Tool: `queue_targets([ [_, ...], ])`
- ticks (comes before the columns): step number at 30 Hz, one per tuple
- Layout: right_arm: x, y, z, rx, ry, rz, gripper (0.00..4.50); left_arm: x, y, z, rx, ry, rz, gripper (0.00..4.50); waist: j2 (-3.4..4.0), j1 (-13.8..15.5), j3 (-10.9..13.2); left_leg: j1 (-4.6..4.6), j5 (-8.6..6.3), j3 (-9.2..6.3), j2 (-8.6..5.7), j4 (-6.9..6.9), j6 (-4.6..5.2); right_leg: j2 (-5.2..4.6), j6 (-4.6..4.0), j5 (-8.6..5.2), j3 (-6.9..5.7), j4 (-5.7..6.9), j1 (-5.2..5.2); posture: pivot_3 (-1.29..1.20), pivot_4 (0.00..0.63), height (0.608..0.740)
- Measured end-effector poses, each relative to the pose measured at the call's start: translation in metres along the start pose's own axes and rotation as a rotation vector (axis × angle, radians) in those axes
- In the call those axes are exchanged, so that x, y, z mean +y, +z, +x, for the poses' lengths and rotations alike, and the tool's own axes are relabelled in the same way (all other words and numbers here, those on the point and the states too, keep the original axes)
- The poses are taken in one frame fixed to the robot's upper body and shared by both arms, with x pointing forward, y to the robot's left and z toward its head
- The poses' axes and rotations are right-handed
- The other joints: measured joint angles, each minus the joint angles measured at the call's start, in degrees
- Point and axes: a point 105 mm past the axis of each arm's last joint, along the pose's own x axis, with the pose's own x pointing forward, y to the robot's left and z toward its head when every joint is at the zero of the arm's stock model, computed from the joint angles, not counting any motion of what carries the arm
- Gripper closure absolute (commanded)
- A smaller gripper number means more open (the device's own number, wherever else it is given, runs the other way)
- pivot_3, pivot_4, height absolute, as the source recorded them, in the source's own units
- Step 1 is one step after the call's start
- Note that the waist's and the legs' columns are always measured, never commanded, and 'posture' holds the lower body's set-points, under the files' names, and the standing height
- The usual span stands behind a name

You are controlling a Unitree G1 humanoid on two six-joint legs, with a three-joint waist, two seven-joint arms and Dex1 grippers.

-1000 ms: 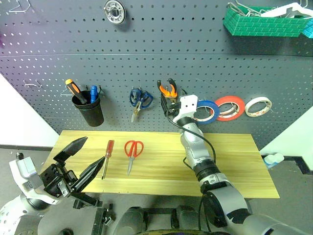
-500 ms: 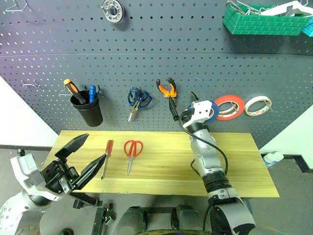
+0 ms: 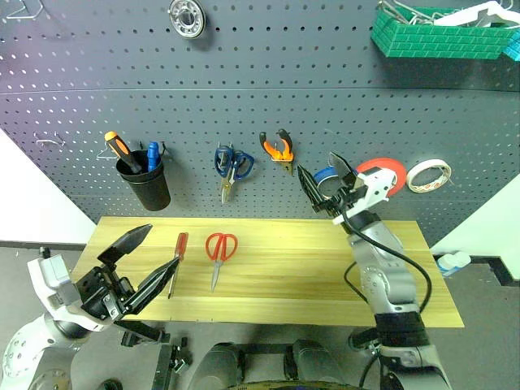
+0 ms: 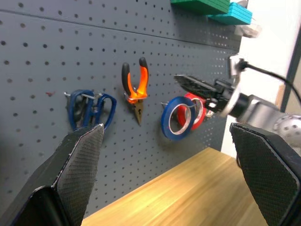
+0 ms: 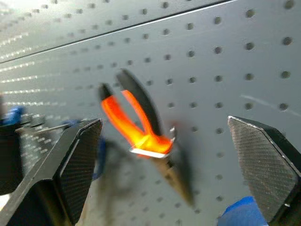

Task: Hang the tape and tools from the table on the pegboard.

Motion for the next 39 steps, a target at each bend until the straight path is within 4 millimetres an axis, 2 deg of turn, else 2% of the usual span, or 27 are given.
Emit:
queue_targets([
  [5, 0.009, -0.01, -0.028, 0.112, 0.128, 0.006, 0.03, 0.0, -0.003, 0.0, -0.001, -0.009, 0.007, 0.0, -0.02, 0.0, -0.03, 0.0, -0.03, 0.02, 0.0, 0.0, 0.04, -0.01, 0.03, 0.01, -0.01, -0.17, 0.09, 0.05, 0.003, 0.734],
  [12, 0.015, -0.012, -0.06, 0.184, 0.274, 0.016, 0.03, 0.006, -0.02, -0.008, 0.037, 0.013, -0.023, 0.0, -0.05, -0.03, -0.07, 0.01, -0.06, 0.03, 0.02, 0.0, 0.09, -0.01, 0.07, 0.02, -0.03, -0.26, 0.14, 0.04, 0.0, 0.734],
  [15, 0.007, -0.015, -0.075, 0.217, 0.312, -0.025, 0.03, 0.008, -0.032, -0.009, 0.078, 0.027, -0.042, 0.0, -0.15, -0.02, -0.13, 0.08, -0.06, 0.03, 0.02, 0.0, 0.09, -0.01, 0.13, 0.05, -0.04, -0.37, 0.27, 0.03, 0.0, 0.734],
  [21, -0.004, -0.037, -0.106, 0.318, 0.359, -0.074, 0.03, 0.014, -0.047, -0.005, 0.142, 0.047, -0.043, 0.0, -0.23, 0.0, -0.22, 0.07, -0.08, 0.05, 0.02, 0.01, 0.12, -0.03, 0.16, 0.08, -0.04, -0.42, 0.29, 0.02, 0.0, 0.734],
  [24, -0.006, -0.042, -0.118, 0.351, 0.416, -0.177, 0.03, 0.018, -0.052, -0.004, 0.168, 0.068, -0.053, 0.0, -0.21, -0.07, -0.25, 0.1, -0.09, 0.06, 0.03, 0.01, 0.13, -0.02, 0.2, 0.11, -0.04, -0.4, 0.29, 0.01, 0.0, 0.734],
  [34, -0.001, -0.039, -0.14, 0.375, 0.578, -0.195, 0.03, 0.035, -0.089, 0.001, 0.324, 0.189, -0.22, 0.0, -0.08, 0.09, -0.45, 0.13, -0.09, 0.06, 0.02, 0.09, 0.13, -0.05, 0.38, 0.22, -0.04, -0.38, 0.39, -0.02, 0.0, 0.734],
  [39, -0.001, -0.02, -0.134, 0.281, 0.554, -0.066, 0.03, 0.047, -0.128, 0.003, 0.488, 0.295, -0.214, 0.0, -0.03, -0.09, -0.64, 0.18, -0.09, 0.04, 0.03, 0.11, 0.13, -0.01, 0.42, 0.27, -0.03, -0.34, 0.41, -0.03, 0.0, 0.734],
])
